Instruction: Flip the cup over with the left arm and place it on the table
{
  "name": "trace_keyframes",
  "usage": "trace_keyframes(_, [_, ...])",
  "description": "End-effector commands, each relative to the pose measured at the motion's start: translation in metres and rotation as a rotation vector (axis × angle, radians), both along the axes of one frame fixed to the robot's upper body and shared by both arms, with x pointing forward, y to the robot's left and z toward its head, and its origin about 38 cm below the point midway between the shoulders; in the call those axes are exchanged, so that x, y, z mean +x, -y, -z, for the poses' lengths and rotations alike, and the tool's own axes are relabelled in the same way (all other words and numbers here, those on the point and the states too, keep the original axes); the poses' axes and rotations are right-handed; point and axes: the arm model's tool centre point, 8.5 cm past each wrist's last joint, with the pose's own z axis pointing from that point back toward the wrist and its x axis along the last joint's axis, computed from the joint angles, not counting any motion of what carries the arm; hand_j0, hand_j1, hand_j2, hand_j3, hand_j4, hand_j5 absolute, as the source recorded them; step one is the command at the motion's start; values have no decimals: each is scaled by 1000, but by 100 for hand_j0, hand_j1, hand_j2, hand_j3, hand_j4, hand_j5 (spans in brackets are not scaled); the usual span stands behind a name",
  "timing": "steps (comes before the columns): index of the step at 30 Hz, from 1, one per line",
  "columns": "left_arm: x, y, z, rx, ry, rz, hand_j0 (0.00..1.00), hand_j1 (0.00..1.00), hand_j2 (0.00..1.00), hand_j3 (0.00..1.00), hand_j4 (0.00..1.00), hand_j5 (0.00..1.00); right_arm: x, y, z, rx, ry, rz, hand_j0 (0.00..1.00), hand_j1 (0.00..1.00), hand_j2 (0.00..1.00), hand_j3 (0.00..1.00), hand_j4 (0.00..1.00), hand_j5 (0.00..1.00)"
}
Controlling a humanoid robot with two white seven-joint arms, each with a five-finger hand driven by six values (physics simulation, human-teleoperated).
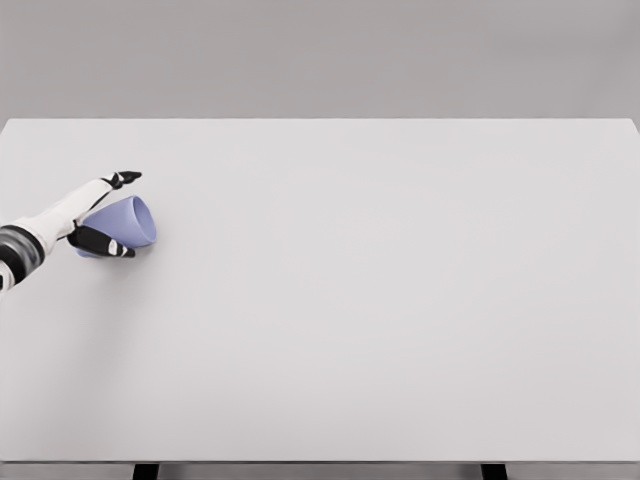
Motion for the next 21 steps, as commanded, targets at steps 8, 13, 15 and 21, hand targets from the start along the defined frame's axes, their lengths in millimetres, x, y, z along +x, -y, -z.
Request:
trace_keyframes(8, [2,7,2,11,-21,-17,100,100,100,100,100,100,0,0,0,0,-1,1,100,100,100,100,100,100])
trace_keyframes(13, [4,11,4,30,-38,-17,100,100,100,100,100,100,0,0,0,0,0,1,100,100,100,100,100,100])
trace_keyframes(15, [4,12,4,28,-36,-15,100,100,100,100,100,100,0,0,0,0,0,1,100,100,100,100,100,100])
trace_keyframes(21, [4,12,4,29,-37,-16,100,100,100,100,100,100,0,0,0,0,0,-1,100,100,100,100,100,100])
